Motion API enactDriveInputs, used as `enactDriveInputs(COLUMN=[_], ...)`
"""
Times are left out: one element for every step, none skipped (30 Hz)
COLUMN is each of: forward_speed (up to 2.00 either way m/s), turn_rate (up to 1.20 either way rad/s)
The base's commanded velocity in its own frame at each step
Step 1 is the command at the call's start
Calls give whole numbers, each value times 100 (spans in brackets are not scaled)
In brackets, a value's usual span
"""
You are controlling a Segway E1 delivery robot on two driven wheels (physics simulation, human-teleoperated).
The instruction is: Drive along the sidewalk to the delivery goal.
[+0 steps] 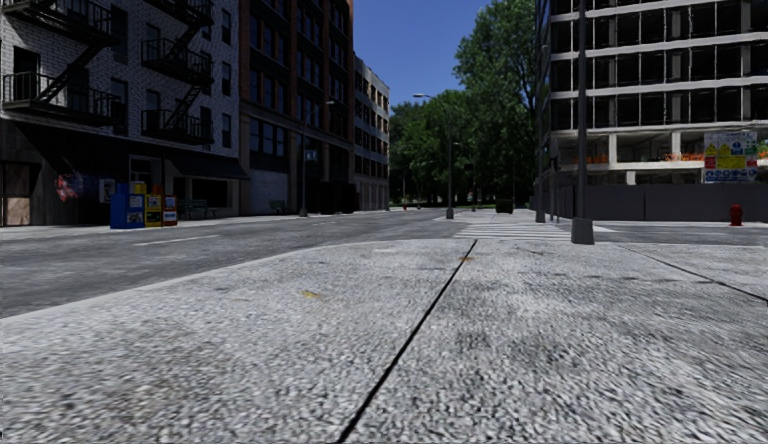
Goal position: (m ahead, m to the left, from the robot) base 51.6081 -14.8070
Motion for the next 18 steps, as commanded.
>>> enactDriveInputs(forward_speed=[200,200,200,200,200,200,200,200,200,200,200,200,200,200,200,200,200,200], turn_rate=[-45,-45,-45,-45,-45,-45,-45,-45,-45,-45,-45,-45,-45,-45,-45,-45,-45,-45])
